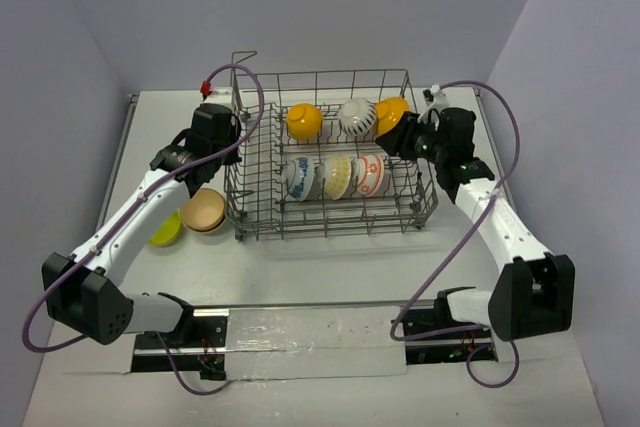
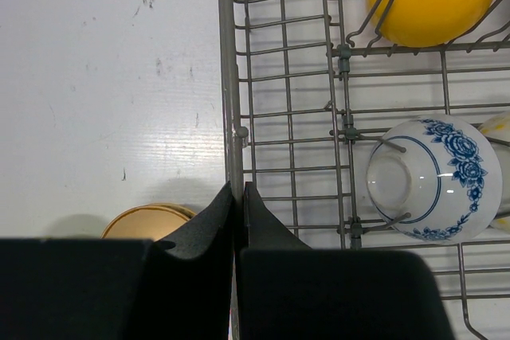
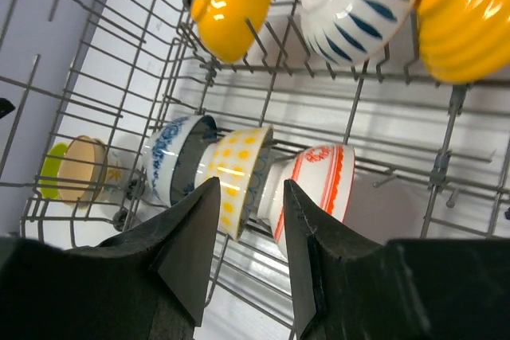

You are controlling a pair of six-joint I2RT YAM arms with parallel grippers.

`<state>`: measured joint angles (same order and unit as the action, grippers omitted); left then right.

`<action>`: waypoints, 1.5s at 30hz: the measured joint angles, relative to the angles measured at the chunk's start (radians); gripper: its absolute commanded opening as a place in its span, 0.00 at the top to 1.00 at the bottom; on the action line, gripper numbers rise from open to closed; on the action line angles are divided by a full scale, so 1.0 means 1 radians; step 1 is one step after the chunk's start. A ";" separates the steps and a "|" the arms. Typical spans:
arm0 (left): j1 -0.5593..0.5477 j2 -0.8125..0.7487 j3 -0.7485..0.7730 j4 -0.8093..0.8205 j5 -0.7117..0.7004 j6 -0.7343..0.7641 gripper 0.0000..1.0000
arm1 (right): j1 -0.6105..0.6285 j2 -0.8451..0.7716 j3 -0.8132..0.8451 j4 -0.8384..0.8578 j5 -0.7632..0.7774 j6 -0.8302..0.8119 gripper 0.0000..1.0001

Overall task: Load the bowls into the dish rack
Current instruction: Insert the bowl into the dish rack, then move the dish rack to the center of the board.

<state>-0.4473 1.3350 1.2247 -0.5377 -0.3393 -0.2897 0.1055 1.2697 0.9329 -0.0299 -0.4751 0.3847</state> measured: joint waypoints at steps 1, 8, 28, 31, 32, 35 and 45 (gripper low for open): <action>0.000 0.001 0.000 0.002 -0.002 0.002 1.00 | 0.008 -0.017 0.011 -0.013 0.014 -0.010 0.55; 0.008 0.026 0.016 0.014 0.001 0.028 1.00 | 0.035 -0.075 0.024 -0.087 0.098 -0.056 0.54; 0.023 0.079 0.044 -0.051 0.001 0.064 0.44 | 0.092 -0.069 0.024 -0.123 0.113 -0.084 0.53; 0.023 0.076 0.056 -0.085 0.000 0.062 0.42 | 0.093 -0.069 0.024 -0.124 0.108 -0.084 0.53; 0.023 0.073 0.063 -0.096 0.000 0.060 0.41 | 0.093 -0.069 0.024 -0.124 0.107 -0.084 0.53; 0.023 0.061 0.107 -0.131 0.002 0.056 0.39 | 0.093 -0.069 0.024 -0.124 0.100 -0.084 0.53; 0.023 -0.059 0.319 -0.166 -0.021 0.040 0.37 | 0.095 -0.071 0.024 -0.125 0.089 -0.084 0.53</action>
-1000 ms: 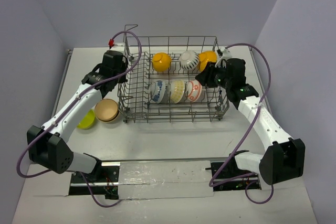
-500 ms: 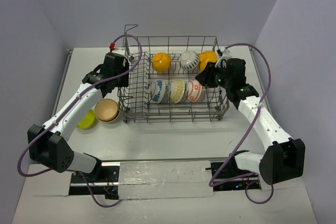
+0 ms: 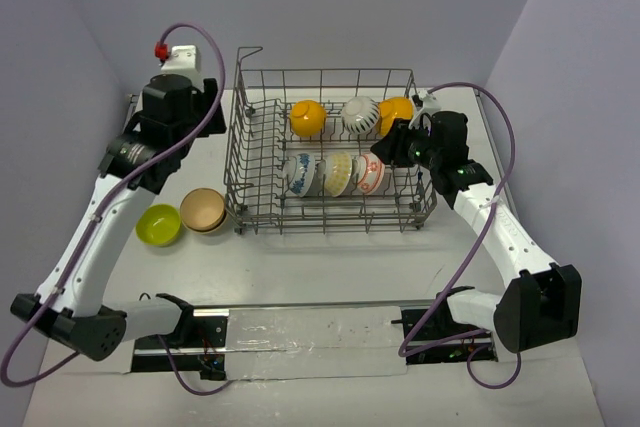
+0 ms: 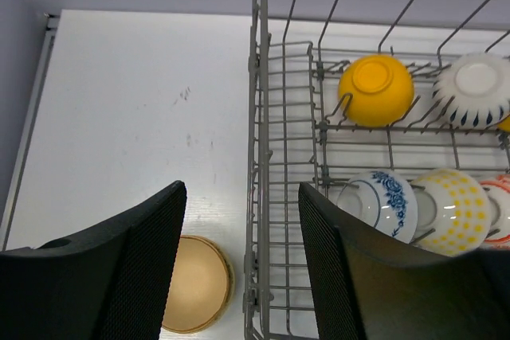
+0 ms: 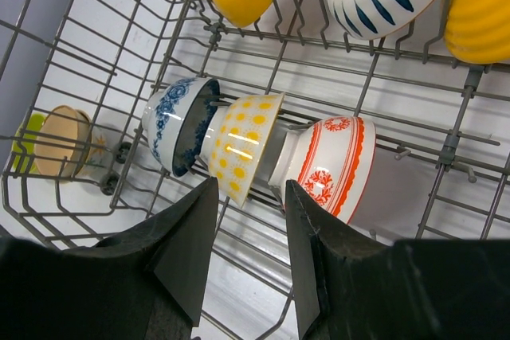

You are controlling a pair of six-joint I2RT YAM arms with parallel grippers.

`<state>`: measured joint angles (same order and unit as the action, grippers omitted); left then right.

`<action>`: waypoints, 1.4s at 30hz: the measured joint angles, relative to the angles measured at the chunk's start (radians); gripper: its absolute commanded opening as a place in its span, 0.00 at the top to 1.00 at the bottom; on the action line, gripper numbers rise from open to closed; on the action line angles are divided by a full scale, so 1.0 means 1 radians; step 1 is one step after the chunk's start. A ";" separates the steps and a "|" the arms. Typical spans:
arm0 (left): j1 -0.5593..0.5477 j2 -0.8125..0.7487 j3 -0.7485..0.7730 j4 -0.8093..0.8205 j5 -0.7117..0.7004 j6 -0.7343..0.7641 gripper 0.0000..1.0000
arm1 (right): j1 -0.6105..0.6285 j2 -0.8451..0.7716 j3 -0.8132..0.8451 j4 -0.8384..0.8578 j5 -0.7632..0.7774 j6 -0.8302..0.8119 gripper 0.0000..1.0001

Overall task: Load the bowls into the dish rack
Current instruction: Move the dish rack to the center of the board, then pick up the bowl from the bowl.

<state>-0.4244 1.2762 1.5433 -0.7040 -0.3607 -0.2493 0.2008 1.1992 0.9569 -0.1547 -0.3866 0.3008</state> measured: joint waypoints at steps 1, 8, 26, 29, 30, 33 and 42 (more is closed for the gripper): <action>0.000 -0.018 0.006 -0.001 -0.008 -0.003 0.37 | 0.000 0.000 0.000 0.000 0.000 0.000 0.53; 0.017 -0.077 0.003 -0.072 -0.143 -0.048 0.37 | 0.010 -0.003 0.000 0.000 -0.002 -0.003 0.53; 0.278 -0.049 -0.360 -0.109 -0.032 -0.132 0.44 | 0.026 -0.006 -0.013 0.003 -0.027 -0.003 0.53; 0.310 -0.038 -0.395 -0.105 -0.016 -0.137 0.44 | 0.026 -0.006 -0.014 0.004 -0.031 -0.003 0.53; 0.319 -0.035 -0.408 -0.106 -0.008 -0.138 0.43 | 0.026 -0.006 -0.014 0.004 -0.032 -0.003 0.53; 0.341 -0.022 -0.430 -0.110 0.007 -0.141 0.43 | 0.026 -0.006 -0.014 0.004 -0.040 -0.003 0.53; 0.354 0.062 -0.433 -0.103 0.079 -0.138 0.50 | 0.029 -0.019 -0.014 0.003 -0.043 -0.003 0.53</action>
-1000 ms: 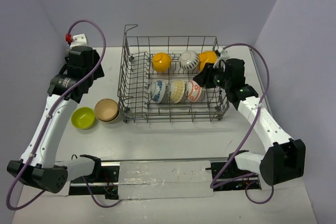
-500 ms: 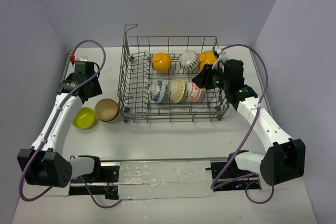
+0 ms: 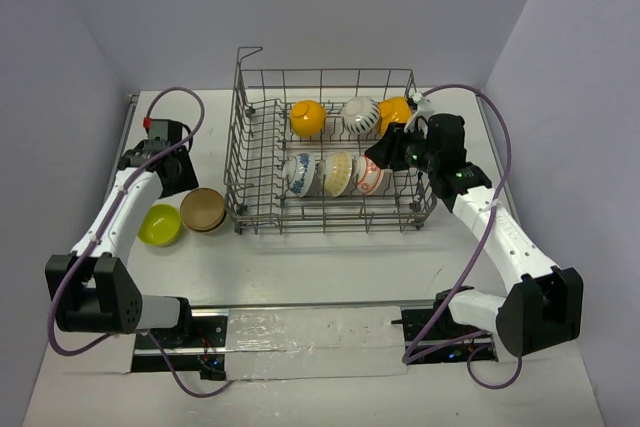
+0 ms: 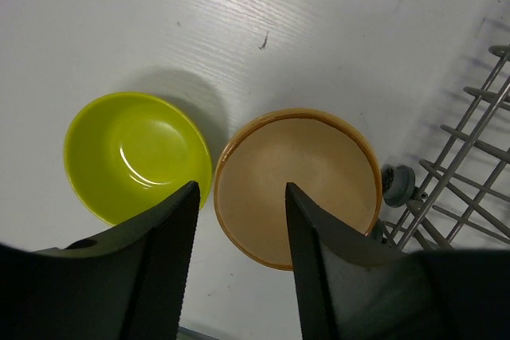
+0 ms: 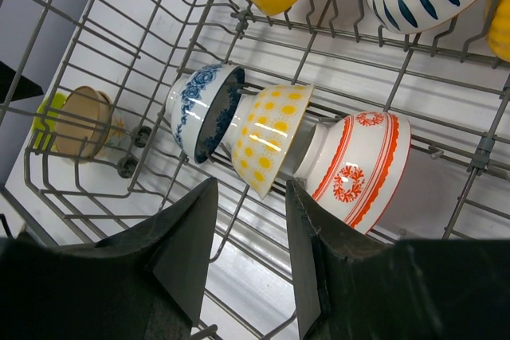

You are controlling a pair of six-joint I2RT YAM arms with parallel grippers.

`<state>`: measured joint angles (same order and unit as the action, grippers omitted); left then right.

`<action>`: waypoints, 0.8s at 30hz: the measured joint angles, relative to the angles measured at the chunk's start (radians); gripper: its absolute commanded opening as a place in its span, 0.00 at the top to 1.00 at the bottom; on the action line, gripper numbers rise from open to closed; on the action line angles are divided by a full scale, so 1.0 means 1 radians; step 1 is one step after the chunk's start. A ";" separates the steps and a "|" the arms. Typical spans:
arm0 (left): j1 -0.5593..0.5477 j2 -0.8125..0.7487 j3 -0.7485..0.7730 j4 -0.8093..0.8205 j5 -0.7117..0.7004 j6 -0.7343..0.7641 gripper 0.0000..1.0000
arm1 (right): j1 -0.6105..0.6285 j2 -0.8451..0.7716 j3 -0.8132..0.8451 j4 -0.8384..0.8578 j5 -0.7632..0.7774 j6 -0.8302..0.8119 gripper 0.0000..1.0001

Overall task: Load the bowls into the dish rack
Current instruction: Pick up the bowl from the bowl.

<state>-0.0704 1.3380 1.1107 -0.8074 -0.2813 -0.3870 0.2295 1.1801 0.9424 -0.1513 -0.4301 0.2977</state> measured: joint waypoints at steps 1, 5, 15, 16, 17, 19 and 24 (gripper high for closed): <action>0.000 0.009 0.000 0.002 0.011 0.000 0.51 | 0.000 0.000 0.000 0.000 0.000 0.000 0.53; 0.000 0.048 -0.001 0.009 0.031 0.004 0.55 | 0.000 0.000 0.000 0.000 0.003 0.000 0.53; 0.000 0.146 -0.019 0.025 0.041 0.005 0.58 | 0.002 0.000 0.000 -0.002 0.003 0.000 0.53; 0.000 0.152 -0.020 0.027 0.040 0.005 0.57 | 0.002 0.000 0.000 -0.003 0.003 0.000 0.52; 0.000 0.158 -0.021 0.028 0.040 0.005 0.57 | 0.002 0.000 0.000 -0.003 0.003 0.000 0.52; 0.000 0.168 -0.021 0.032 0.039 0.006 0.57 | 0.002 0.000 0.000 -0.003 0.003 0.000 0.52; 0.000 0.210 -0.017 0.034 0.041 0.007 0.62 | 0.002 0.000 0.000 -0.005 0.004 0.000 0.52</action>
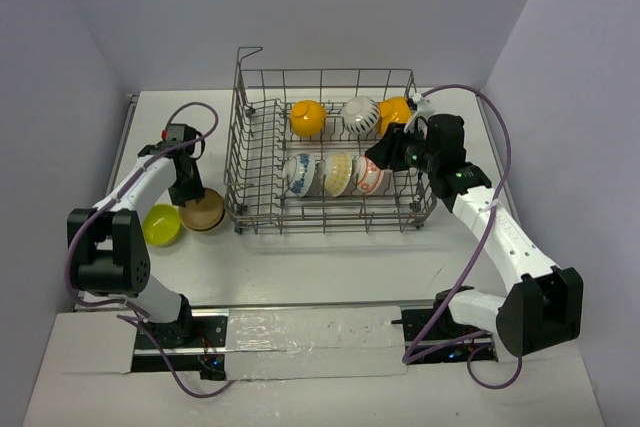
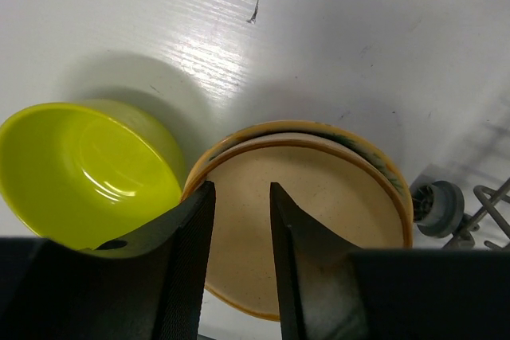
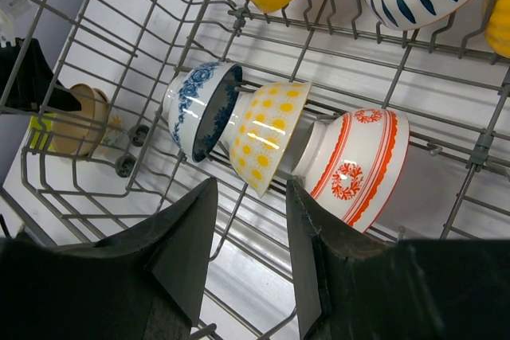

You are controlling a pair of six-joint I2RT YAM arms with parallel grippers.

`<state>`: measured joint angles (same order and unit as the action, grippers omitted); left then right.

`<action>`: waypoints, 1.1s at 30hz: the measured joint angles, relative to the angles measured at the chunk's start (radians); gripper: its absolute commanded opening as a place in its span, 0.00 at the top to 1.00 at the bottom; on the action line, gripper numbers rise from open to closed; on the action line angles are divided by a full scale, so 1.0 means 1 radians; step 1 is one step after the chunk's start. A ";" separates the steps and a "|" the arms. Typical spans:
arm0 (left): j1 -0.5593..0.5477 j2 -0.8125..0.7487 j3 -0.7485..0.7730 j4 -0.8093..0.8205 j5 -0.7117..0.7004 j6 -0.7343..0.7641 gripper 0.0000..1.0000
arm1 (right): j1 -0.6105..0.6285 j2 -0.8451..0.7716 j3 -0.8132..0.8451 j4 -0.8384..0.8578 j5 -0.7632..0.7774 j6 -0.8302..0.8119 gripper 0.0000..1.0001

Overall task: Load the bowls into the dish rack
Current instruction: Pick up the bowl from the bowl.

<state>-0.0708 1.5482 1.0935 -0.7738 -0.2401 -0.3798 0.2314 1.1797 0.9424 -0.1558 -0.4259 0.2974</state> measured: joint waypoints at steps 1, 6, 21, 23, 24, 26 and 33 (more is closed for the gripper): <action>0.000 0.010 0.001 0.002 0.001 0.000 0.62 | 0.000 0.000 0.000 -0.002 0.002 0.000 0.52; -0.004 0.029 0.001 0.006 0.000 0.001 0.61 | 0.000 0.000 0.000 -0.009 0.017 -0.001 0.52; -0.066 0.102 0.051 0.043 -0.020 -0.001 0.57 | 0.000 0.001 0.000 -0.022 0.039 -0.005 0.52; -0.067 0.118 0.051 0.044 -0.023 -0.001 0.57 | 0.000 0.001 0.000 -0.024 0.042 -0.005 0.52; -0.067 0.121 0.051 0.045 -0.024 0.000 0.57 | 0.000 0.001 0.000 -0.024 0.044 -0.005 0.52; -0.067 0.125 0.051 0.047 -0.030 0.000 0.56 | 0.000 0.001 0.000 -0.024 0.045 -0.005 0.52; -0.068 0.148 0.063 0.057 -0.044 -0.002 0.53 | 0.000 0.006 0.000 -0.024 0.048 -0.005 0.52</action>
<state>-0.1383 1.6966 1.1568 -0.7166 -0.2840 -0.3813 0.2314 1.1862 0.9424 -0.1802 -0.3775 0.2928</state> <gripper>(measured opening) 0.462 0.478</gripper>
